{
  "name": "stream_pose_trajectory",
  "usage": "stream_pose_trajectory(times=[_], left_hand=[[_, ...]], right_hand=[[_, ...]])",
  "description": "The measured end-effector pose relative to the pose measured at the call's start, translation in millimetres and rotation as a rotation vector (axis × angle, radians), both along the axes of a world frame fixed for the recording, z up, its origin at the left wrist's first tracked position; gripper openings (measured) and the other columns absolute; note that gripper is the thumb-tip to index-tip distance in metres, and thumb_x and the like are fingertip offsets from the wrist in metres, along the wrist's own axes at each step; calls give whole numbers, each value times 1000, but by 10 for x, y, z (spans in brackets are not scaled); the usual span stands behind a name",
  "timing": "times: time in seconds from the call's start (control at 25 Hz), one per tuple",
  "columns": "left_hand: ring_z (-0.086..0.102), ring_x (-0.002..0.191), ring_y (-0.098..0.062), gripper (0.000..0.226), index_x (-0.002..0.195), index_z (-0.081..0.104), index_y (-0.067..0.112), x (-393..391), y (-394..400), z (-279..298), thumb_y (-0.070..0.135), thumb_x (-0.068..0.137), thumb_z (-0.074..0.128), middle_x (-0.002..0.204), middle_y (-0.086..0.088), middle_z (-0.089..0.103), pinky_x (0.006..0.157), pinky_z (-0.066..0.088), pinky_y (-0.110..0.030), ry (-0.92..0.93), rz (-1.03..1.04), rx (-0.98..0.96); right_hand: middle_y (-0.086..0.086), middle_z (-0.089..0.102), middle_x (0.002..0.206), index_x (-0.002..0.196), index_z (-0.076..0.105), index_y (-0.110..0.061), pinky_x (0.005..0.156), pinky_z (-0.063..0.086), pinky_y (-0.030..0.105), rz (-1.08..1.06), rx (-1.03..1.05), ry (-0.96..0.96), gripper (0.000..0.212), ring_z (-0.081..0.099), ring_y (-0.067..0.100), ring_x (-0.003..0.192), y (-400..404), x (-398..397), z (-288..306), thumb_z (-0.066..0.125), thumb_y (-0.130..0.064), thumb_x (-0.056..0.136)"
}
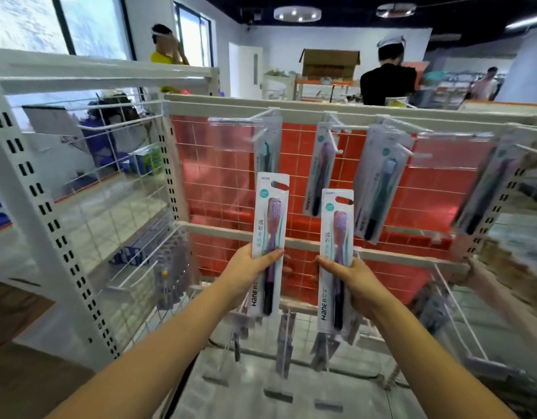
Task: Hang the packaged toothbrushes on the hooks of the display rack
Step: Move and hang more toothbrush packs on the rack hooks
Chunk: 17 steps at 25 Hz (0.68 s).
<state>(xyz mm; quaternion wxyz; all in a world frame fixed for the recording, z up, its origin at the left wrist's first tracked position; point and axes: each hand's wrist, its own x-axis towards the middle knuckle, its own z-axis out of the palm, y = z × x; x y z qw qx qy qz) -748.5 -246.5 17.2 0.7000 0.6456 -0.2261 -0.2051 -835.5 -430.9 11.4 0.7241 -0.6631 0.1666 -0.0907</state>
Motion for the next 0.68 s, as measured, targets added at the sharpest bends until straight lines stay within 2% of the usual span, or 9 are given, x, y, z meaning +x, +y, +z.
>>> stream_pose_trajectory(times=[0.08,0.2,0.28,0.36,0.4,0.48,0.6,0.68], left_hand=[[70,76,-7,17,102,62,12,117,-210,49,16,85,63,86,1,71,77,56,-23,20,3,0],[66,98,-20,35,110,61,11,287,-519,76,24,78,68,99,-5,70,100,46,-41,55,11,-25],[64,104,-25,50,115,59,8,377,-734,117,30,72,70,106,-9,69,104,43,-45,53,-6,-45],[63,105,-31,66,120,58,1,460,-918,196,36,66,73,103,-11,69,104,41,-49,52,-12,-67],[62,107,-33,66,115,62,3,523,-992,221,40,63,76,99,-9,70,105,39,-51,40,-11,-71],[63,104,-31,47,98,71,13,612,-1093,288,43,62,77,88,-2,73,105,38,-52,17,-21,-75],[69,82,-16,27,104,65,8,702,-1242,412,22,81,67,83,-1,72,88,53,-32,-17,-33,-93],[68,80,-20,20,102,64,6,807,-1329,441,16,84,65,85,-6,70,83,56,-33,-44,-42,-107]], right_hand=[[9,74,92,105,65,-9,85,55,42,-26,-16,12,41,70,26,88,-161,34,16,75,-27,70],[10,72,94,100,66,-11,91,53,43,-34,-64,-16,27,68,26,91,-399,28,59,73,-21,76],[14,71,98,102,66,-9,91,53,45,-13,-76,-42,26,68,30,94,-527,13,87,71,-19,78],[17,71,99,102,65,-8,89,54,48,-10,-65,-29,25,67,33,95,-629,34,84,70,-18,79],[18,70,100,103,64,-7,89,53,48,-16,-60,-16,26,67,34,95,-667,59,76,70,-18,79],[17,70,99,105,64,-6,89,53,49,-19,-50,-4,30,67,34,95,-707,101,53,71,-18,79],[18,71,100,107,65,-5,88,54,47,-5,-34,-7,38,68,33,94,-740,170,24,72,-22,74],[19,71,100,106,65,-3,87,55,44,-10,-35,-28,34,69,31,91,-753,215,-9,71,-19,76]])
